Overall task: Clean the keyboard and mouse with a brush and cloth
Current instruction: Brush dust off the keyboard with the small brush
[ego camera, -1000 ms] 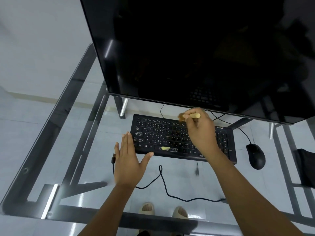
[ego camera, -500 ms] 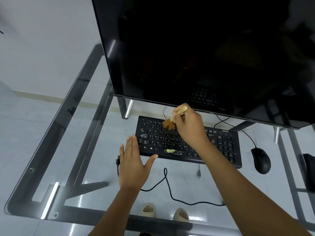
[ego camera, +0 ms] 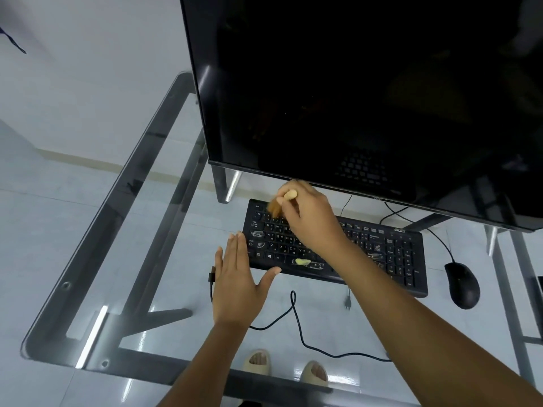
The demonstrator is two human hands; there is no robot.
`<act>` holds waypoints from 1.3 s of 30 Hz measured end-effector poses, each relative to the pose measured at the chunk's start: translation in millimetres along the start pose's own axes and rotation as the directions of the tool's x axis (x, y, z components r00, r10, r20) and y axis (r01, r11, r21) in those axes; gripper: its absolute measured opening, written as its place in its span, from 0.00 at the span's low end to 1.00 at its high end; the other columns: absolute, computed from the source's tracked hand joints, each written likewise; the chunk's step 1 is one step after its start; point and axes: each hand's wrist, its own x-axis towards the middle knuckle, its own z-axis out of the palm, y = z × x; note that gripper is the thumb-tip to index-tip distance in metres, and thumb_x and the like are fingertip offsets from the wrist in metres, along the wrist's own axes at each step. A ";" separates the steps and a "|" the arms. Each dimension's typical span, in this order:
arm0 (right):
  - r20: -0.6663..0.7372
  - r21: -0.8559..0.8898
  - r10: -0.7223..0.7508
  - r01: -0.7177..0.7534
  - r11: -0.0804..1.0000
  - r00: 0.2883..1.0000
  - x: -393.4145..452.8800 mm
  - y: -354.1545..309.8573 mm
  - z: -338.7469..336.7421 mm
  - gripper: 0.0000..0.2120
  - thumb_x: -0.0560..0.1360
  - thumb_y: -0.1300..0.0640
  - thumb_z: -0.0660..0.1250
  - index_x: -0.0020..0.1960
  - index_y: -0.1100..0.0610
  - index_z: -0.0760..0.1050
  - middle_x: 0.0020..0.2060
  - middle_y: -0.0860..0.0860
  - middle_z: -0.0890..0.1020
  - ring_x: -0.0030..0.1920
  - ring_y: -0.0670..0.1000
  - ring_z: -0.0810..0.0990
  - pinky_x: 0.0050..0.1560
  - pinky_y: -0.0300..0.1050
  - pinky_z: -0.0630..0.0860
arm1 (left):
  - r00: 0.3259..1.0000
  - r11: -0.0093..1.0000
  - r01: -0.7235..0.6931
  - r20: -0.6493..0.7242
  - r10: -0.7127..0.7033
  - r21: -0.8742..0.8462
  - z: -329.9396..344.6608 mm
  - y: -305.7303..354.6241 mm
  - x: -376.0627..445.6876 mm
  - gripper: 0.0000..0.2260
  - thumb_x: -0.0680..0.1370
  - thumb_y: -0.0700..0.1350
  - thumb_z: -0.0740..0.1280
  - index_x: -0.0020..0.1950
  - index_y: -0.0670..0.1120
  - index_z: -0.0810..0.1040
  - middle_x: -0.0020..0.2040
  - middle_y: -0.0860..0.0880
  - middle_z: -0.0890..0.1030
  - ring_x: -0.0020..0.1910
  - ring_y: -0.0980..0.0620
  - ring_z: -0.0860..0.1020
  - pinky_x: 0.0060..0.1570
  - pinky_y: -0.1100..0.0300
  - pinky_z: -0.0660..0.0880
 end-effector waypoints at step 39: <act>0.119 0.113 0.194 -0.208 0.972 0.974 -21.8 16.1 -20.3 0.03 0.77 0.60 0.64 0.47 0.53 0.76 0.37 0.49 0.82 0.36 0.50 0.82 0.37 0.46 0.81 | 1.000 1.000 -0.007 -0.022 0.007 0.019 2.8 0.7 0.1 0.36 0.77 0.65 0.58 0.76 0.43 0.55 0.76 0.45 0.61 0.76 0.51 0.51 0.74 0.51 0.48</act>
